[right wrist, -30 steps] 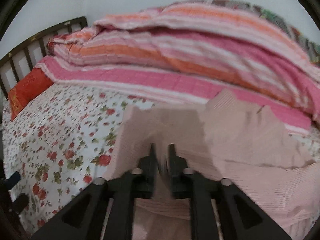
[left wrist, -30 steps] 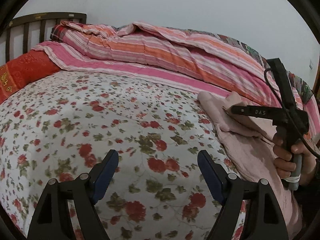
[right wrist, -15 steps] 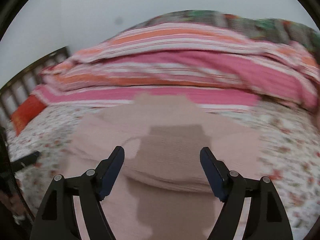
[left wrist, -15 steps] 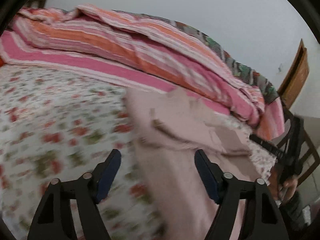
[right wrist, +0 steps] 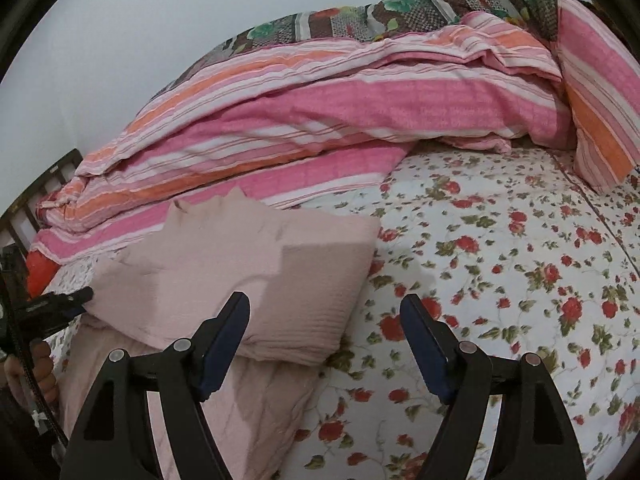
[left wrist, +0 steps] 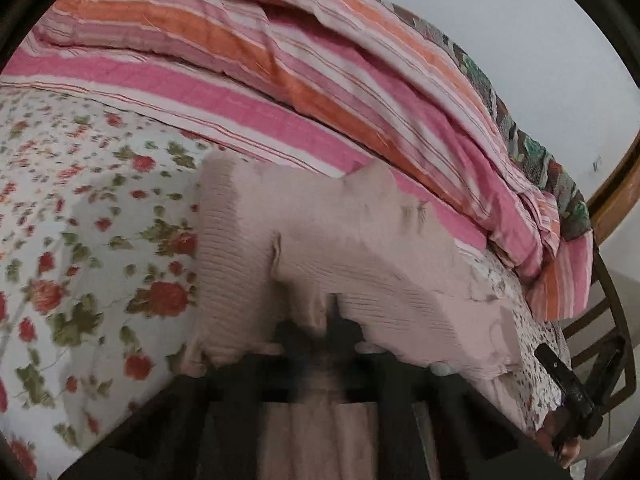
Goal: Fold small clothes
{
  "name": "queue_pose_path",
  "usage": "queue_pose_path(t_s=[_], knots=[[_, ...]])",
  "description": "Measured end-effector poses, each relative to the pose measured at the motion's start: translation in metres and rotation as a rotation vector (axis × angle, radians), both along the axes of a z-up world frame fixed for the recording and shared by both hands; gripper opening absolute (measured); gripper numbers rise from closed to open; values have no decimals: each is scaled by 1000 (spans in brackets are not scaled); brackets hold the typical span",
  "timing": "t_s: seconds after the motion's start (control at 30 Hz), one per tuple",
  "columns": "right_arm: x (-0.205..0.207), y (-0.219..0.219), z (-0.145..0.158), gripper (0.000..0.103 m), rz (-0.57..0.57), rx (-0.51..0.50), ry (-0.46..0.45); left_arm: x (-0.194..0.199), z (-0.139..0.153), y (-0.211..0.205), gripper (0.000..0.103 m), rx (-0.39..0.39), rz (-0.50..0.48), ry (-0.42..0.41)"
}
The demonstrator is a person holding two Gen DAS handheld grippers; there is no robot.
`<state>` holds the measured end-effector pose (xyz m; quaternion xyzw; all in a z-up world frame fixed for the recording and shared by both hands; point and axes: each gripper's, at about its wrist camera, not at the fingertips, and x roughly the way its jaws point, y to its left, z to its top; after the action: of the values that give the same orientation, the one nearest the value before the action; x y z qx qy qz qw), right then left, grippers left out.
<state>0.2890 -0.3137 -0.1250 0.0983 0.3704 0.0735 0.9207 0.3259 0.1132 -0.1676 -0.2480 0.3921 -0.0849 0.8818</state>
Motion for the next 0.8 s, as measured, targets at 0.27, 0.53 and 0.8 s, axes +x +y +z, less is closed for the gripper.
queue_pose_path(t_s=[0.27, 0.53, 0.8], knots=[[17, 5, 5, 79, -27, -56, -13, -6, 1, 7, 7, 172, 73, -20], [37, 16, -25, 79, -32, -155, 119, -18, 22, -7, 38, 307, 62, -102], [33, 21, -21, 78, -34, -200, 61, -2, 2, -38, 41, 478, 4, -45]])
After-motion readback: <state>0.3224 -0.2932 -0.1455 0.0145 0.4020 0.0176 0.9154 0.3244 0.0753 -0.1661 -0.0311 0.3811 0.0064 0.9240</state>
